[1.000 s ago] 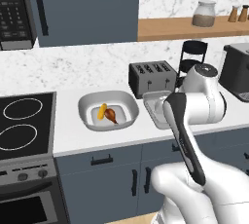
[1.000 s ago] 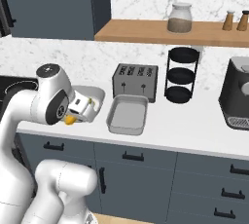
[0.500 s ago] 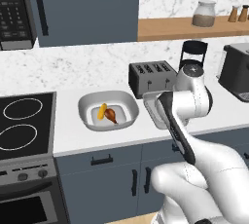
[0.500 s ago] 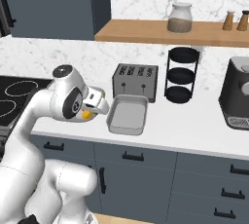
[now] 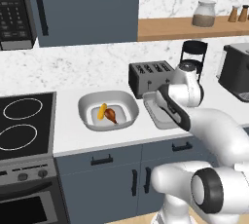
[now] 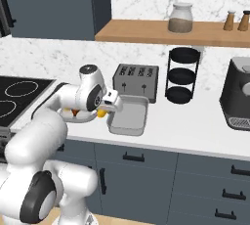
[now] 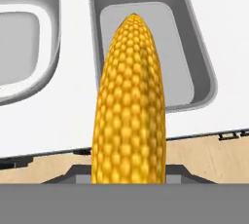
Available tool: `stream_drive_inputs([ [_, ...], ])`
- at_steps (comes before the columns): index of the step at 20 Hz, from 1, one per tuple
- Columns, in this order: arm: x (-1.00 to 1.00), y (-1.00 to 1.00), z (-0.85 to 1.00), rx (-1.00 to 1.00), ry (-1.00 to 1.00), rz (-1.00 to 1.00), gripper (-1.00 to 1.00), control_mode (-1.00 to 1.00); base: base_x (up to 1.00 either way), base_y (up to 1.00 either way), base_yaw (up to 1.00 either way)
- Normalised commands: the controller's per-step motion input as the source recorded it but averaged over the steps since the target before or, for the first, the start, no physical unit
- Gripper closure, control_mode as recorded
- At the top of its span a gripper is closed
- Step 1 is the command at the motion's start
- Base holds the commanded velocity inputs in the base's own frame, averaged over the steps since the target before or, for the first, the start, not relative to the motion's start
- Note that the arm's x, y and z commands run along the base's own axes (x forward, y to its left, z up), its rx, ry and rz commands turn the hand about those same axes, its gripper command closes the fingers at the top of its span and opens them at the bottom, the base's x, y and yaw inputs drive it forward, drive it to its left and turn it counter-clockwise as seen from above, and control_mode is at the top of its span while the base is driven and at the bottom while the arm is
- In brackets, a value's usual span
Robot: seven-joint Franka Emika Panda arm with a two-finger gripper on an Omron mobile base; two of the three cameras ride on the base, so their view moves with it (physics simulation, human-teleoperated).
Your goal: Place one corn and one chicken drumstick in each tupperware on the nearby counter, to pack two identical lunches.
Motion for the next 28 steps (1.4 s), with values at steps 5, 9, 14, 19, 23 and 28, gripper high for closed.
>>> stream_drive_inputs([
  [5,0.65,-0.26,-0.39,0.00,0.09,0.04,1.00,-1.00,0.00,0.00,0.00],
  [9,0.64,-0.27,-0.27,0.00,0.01,0.04,1.00,-1.00,0.00,0.00,0.00],
  [14,0.61,-0.15,-0.31,0.00,0.01,0.03,1.00,-1.00,0.00,0.00,0.00],
  [19,0.72,-0.08,-0.44,0.00,0.01,0.04,-1.00,-1.00,0.00,0.00,0.00],
  [23,0.54,-0.16,-0.26,0.00,0.00,0.00,-1.00,-1.00,0.00,0.00,0.00],
  [28,0.45,-0.35,-0.09,0.06,0.00,0.00,-1.00,-1.00,0.00,0.00,0.00],
])
